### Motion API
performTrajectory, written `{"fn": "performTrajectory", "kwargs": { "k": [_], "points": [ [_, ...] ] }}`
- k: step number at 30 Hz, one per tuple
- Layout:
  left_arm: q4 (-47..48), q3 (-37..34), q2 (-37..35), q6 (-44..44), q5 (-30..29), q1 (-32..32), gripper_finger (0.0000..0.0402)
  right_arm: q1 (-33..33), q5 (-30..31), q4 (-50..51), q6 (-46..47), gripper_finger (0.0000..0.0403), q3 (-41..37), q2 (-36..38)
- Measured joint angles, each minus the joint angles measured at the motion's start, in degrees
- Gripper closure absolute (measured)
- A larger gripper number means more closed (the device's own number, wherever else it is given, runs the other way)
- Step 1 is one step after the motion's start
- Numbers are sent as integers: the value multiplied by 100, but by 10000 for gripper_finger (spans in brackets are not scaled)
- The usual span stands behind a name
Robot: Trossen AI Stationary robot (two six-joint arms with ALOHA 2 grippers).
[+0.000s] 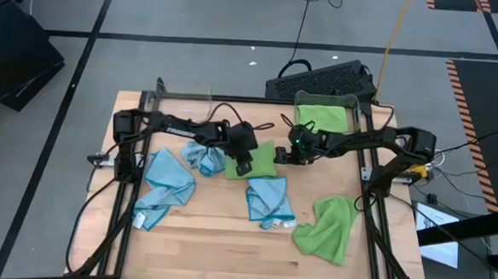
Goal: Sort microfiber towel by color & place in baskets
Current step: Stack the left green towel on top of the green towel in the right transparent bin
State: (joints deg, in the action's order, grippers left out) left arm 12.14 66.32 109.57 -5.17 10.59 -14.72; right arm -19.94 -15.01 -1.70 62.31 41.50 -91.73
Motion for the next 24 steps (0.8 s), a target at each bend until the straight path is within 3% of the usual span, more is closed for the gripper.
{"fn": "performTrajectory", "kwargs": {
  "k": [7, 24],
  "points": [
    [-50, 0, 301, 218, 175, 0, 398, 45, -178, -539, 201, 71, 17, -366],
    [-221, 11, 595, 357, 332, -4, 386, 67, -316, -1040, 238, 89, 1, -475]
  ]
}}
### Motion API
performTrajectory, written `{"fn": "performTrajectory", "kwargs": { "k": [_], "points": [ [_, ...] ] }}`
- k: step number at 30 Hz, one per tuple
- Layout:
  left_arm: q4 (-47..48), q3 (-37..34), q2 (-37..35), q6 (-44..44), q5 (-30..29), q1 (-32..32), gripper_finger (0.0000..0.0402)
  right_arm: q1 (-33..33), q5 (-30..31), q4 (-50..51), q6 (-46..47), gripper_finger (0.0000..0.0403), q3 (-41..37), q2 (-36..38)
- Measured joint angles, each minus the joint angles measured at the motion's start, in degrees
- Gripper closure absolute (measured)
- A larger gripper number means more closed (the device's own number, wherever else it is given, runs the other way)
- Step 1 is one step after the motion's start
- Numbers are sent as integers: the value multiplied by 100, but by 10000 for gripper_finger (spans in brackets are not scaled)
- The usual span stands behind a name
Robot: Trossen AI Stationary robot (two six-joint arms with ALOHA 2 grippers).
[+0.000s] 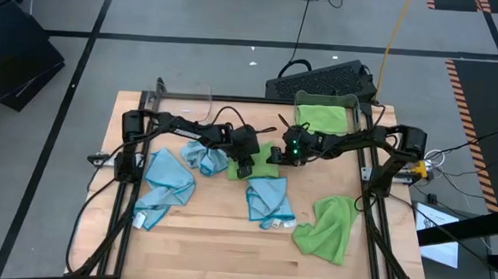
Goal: Sort microfiber towel by color & place in baskets
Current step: Stack the left green towel on top of the green towel in the right transparent bin
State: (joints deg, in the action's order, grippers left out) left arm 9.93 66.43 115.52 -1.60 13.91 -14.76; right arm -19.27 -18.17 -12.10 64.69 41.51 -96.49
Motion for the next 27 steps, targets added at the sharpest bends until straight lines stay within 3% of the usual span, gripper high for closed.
{"fn": "performTrajectory", "kwargs": {
  "k": [5, 15, 21, 27],
  "points": [
    [-6, -7, 4, -1, -13, 0, 391, 2, -2, 0, -69, 118, -2, -4],
    [-103, -11, 11, 287, -17, 2, 384, 9, 119, -319, -74, 261, -6, -205],
    [-126, -11, 11, 417, -17, 2, 397, 33, -211, -1219, 357, 314, 22, -768],
    [-116, -13, 8, 333, -20, 2, 385, -8, -147, -1148, -38, 390, 7, -596]
  ]
}}
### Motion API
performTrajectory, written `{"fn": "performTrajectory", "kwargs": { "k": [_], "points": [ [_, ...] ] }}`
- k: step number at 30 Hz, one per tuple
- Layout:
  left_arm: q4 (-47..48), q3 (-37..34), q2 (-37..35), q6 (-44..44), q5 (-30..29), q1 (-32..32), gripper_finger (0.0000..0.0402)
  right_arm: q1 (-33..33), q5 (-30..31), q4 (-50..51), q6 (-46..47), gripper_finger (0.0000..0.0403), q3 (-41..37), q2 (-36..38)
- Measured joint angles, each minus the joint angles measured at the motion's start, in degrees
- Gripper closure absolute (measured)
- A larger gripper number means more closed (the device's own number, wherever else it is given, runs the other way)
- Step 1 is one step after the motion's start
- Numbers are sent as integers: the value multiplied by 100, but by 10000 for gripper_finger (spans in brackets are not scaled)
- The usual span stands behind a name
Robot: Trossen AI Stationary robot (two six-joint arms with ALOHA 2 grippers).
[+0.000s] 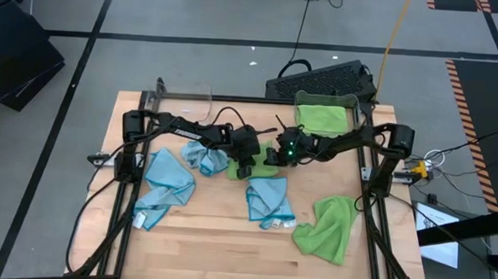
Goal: Sort microfiber towel by color & place in baskets
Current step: Stack the left green towel on top of the green towel in the right transparent bin
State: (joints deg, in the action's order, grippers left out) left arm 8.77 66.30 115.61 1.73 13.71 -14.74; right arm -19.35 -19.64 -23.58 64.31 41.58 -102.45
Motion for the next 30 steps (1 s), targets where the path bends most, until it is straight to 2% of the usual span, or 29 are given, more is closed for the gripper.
{"fn": "performTrajectory", "kwargs": {
  "k": [5, 9, 15, 20, 26, 30],
  "points": [
    [79, -18, -188, -221, -94, -32, 391, -98, 21, 400, -216, 397, -17, 326],
    [180, -46, -674, -294, -727, -20, 389, -208, 47, 883, -392, 399, -20, 718],
    [196, -26, -1678, -22, -1421, 77, 315, -420, 55, 1530, -638, 400, -17, 1599],
    [686, -15, -2287, -575, -1765, 136, 255, -676, 32, 2074, -693, 401, -13, 2426],
    [1550, -7, -2539, -1721, -1876, 139, 234, -1025, 27, 2694, -701, 402, 168, 3269],
    [1977, -15, -2548, -2036, -1829, 185, 234, -1192, -38, 3355, -855, 402, 601, 3652]
  ]
}}
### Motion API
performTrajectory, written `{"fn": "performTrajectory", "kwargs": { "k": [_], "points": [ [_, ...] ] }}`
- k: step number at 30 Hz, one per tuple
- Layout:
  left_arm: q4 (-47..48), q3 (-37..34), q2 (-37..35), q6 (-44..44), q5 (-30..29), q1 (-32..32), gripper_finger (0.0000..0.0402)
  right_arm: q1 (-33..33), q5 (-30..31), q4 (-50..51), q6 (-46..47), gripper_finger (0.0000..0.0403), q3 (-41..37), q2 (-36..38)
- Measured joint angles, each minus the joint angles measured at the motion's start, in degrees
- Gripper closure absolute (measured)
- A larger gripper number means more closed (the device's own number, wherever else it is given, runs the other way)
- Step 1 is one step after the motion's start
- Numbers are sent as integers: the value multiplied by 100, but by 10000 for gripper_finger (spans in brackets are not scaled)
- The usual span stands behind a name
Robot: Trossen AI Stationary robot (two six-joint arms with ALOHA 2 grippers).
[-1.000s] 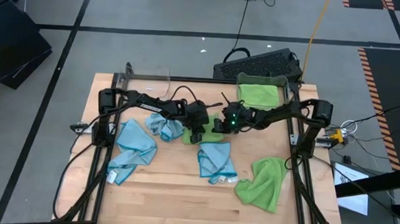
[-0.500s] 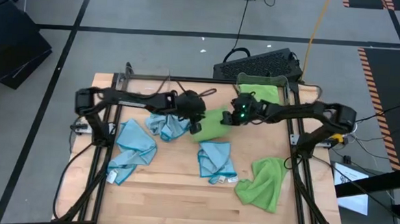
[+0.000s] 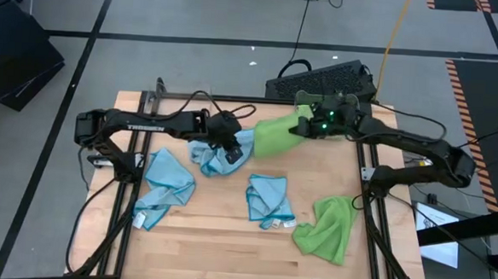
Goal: Sort microfiber towel by color & place in baskets
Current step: Stack the left green towel on top of the green towel in the right transparent bin
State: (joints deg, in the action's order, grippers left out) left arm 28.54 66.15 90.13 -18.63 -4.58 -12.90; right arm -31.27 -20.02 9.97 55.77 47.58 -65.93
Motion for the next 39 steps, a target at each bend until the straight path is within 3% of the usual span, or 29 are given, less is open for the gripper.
{"fn": "performTrajectory", "kwargs": {
  "k": [13, 22, 29, 35, 39],
  "points": [
    [-116, -184, -14, 283, -132, 34, 234, -466, -589, 523, -95, 402, 870, 187],
    [-2312, -1850, 367, 402, -210, -421, 242, -741, -733, 493, 81, 403, 1011, 181],
    [-1813, -2019, 601, 393, 72, -663, 292, -934, -730, 204, 181, 403, 1009, 220],
    [-1680, -1958, 160, 184, 640, -532, 324, -1620, -1089, 416, -170, 403, 1092, 211],
    [-1051, -1955, -311, -350, 561, -430, 335, -2102, -1267, 1199, -896, 403, 1503, 172]
  ]
}}
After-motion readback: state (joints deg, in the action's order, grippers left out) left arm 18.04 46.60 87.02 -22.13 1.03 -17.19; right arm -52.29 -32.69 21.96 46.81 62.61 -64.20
